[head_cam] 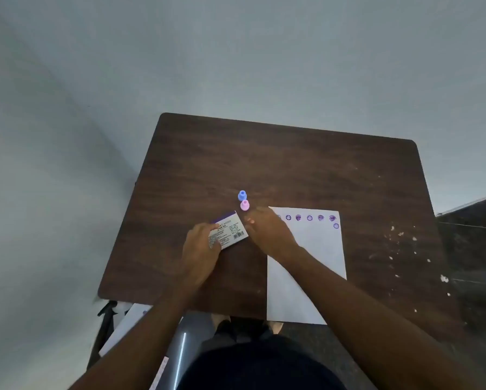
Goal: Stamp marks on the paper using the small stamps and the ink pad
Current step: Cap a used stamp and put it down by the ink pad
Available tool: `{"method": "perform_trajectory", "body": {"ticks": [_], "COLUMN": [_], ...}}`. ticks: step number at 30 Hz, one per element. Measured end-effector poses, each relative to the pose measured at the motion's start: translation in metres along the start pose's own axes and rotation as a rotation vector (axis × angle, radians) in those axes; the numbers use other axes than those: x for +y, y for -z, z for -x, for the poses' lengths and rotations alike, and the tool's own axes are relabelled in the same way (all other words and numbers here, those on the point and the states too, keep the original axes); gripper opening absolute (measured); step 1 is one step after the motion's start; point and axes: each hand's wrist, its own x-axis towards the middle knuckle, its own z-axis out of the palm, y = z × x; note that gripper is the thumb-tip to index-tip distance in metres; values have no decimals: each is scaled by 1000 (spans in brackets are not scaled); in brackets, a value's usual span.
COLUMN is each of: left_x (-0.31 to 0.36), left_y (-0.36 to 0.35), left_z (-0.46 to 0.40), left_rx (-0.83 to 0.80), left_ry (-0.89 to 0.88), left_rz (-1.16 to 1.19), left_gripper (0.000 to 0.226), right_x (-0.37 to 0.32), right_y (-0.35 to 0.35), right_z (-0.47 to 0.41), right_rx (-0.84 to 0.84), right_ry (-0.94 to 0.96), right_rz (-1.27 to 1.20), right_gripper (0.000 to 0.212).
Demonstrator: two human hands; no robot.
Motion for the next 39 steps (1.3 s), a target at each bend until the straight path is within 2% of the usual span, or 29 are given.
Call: {"method": "perform_trajectory", "body": {"ticks": [5,8,12,17,25,31,34,37,39], "left_x": [-12,-15,-13,-15,-15,-11,-7,-9,-9], "left_y": [-2,-7,-15,-15,-8,12,27,41,48], "left_z": [-7,-13,-19,-18,-24,-35,-42,-46,-49], "left_rx": [-75,-116,-77,-30,-35,-137,-210,-197,-231], "left_ry": [-29,-3,-20,-79,-145,-166,-131,-144,-122], "left_rz": [-145,-203,-241,-277,-316,-354,-326,-141,-89], "left_gripper": [72,87,91,97,88,84,83,54,38], "right_x": [-18,-21,-20,-18,-20,-22,-27,-31,-31], "right_y": [-25,-34,-46,-48,-41,-21,-9,1,7], "right_z": [-18,-29,-39,-42,-48,-59,-69,-79,-85], "right_rx": [-129,-151,-208,-196,-202,-310,-400,-484,-474], "right_ry": [198,212,256,286,337,359,270,159,106], "right_rz": [99,185,302,383,444,440,380,220,110], "right_gripper": [54,66,69,69,64,56,45,36,27]}}
